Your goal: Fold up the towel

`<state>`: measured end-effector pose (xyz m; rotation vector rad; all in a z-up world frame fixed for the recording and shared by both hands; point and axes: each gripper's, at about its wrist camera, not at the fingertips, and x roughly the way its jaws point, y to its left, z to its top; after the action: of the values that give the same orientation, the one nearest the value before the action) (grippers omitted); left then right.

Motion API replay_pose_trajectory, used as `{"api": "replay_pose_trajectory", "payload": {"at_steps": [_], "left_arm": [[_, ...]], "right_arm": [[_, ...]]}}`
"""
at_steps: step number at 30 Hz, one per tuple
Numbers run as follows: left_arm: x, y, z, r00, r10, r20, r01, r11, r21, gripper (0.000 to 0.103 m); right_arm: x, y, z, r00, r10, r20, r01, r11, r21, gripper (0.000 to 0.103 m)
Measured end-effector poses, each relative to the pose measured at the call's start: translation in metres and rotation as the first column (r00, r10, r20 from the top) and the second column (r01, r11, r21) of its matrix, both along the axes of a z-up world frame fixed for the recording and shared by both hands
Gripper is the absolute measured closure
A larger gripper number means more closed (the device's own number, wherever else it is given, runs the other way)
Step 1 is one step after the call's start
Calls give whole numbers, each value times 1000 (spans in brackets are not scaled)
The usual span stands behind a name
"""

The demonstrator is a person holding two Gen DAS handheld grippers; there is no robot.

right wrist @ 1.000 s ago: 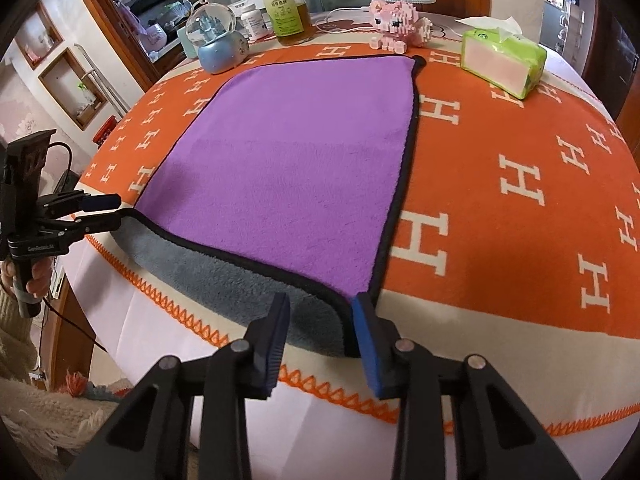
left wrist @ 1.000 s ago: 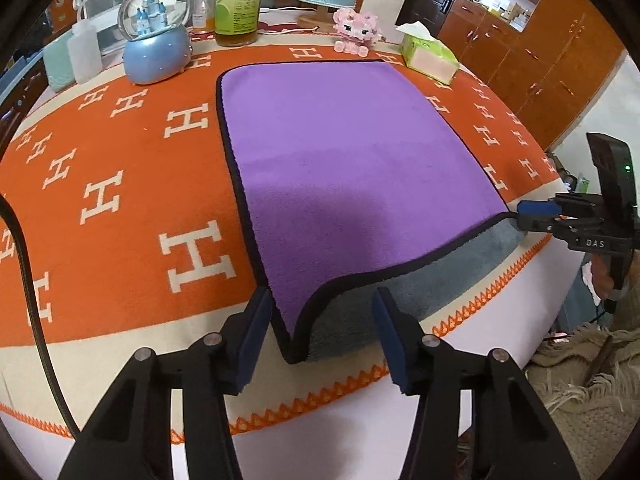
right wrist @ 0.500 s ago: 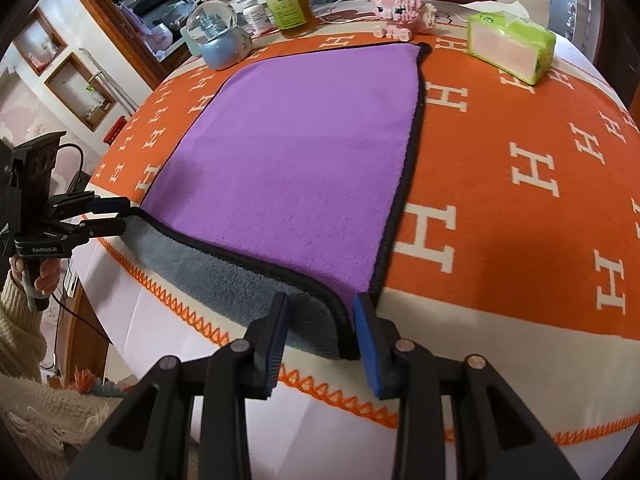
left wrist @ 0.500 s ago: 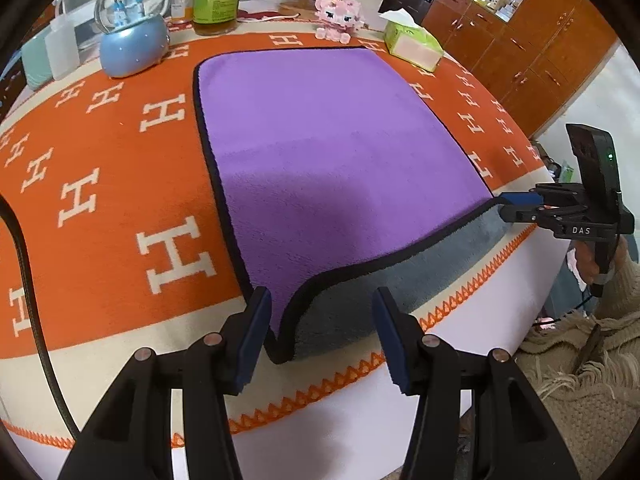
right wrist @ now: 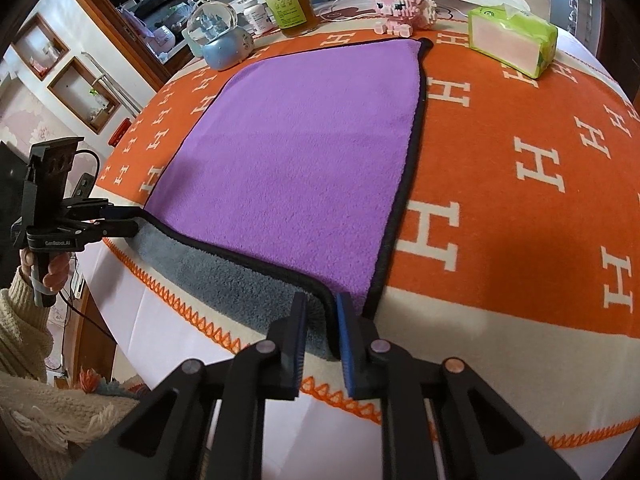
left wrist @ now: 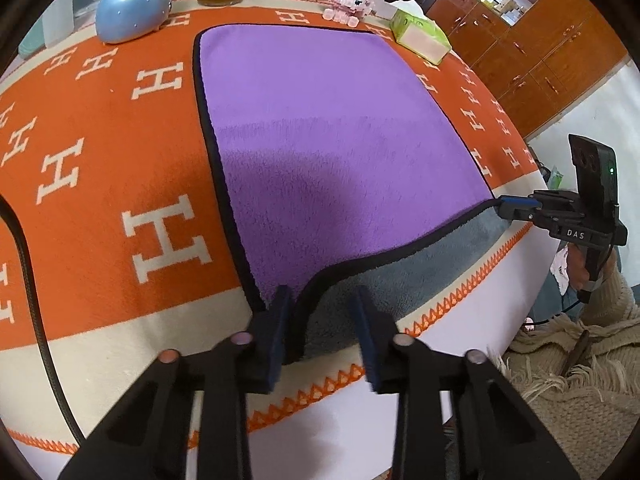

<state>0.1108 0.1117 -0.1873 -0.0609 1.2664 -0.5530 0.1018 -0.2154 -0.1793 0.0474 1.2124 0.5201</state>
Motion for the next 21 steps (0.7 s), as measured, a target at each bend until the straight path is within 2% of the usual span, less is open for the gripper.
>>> {"api": "replay_pose_trajectory", "payload": {"at_steps": [5, 9, 17, 21], "left_arm": [[-1, -2, 3, 1000, 1, 13, -1, 1000, 17, 88], [-7, -7, 10, 998, -14, 59, 10, 998, 68, 94], [-17, -24, 20, 991, -30, 129, 9, 988, 155, 98], [-17, -24, 31, 985, -6, 170, -23, 985, 172, 98]], "right_arm": [[-2, 1, 1, 1000, 7, 12, -7, 1000, -8, 96], [-5, 4, 4, 999, 14, 32, -13, 1000, -27, 98], [-16, 19, 16, 993, 49, 112, -37, 994, -102, 98], [-14, 17, 22, 990, 17, 138, -2, 994, -114, 99]]}}
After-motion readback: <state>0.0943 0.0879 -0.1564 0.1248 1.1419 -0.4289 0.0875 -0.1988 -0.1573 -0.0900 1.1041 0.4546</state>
